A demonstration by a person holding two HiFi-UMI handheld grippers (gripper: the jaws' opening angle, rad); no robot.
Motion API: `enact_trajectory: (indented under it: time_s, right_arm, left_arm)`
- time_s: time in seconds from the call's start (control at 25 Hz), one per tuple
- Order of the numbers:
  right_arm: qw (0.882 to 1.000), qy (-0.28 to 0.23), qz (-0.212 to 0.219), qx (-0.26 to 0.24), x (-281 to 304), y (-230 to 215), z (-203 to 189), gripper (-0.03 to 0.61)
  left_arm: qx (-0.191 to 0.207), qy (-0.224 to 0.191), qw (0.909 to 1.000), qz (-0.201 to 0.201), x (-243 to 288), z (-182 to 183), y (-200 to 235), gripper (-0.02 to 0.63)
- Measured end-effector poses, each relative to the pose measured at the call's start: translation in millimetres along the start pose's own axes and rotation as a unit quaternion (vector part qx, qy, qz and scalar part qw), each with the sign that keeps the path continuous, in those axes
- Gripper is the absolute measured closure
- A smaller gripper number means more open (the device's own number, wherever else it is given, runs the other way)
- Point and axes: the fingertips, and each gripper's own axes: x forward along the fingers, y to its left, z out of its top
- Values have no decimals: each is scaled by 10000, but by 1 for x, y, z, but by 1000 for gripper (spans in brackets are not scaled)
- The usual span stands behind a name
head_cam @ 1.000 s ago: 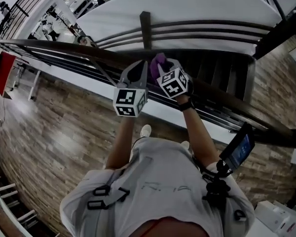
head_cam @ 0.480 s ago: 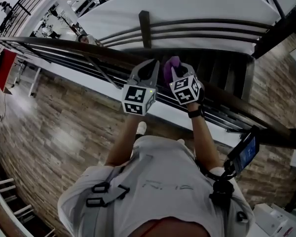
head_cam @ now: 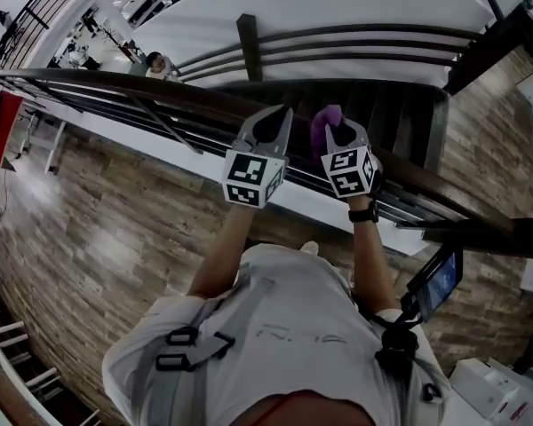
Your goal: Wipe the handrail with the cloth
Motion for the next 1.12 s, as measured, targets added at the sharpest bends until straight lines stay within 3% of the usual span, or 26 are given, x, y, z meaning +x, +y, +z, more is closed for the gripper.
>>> enact_trajectory:
  time_s: [0.28, 0.48, 0.64, 0.76, 1.12]
  right_arm:
    - [9977, 71, -620, 252, -56, -54, -52, 522]
    - [9886, 298, -1352, 598, -109, -115, -111, 522]
    - [9683, 611, -2221, 964, -169, -188, -178, 522]
    - [9471, 852, -2811, 1296, -217, -235, -229, 522]
    - [8993, 1191, -3881, 1627, -303, -339, -327, 522]
  left_arm:
    - [89, 110, 9966, -809, 37, -10, -95, 614]
    - [102, 189, 9888, -1475, 65, -18, -171, 614]
    - [150, 188, 9774, -2102, 87, -19, -242, 614]
    - [172, 244, 9632, -2670, 99, -23, -301, 614]
    - [293, 322, 9265, -3737, 118, -35, -436, 612]
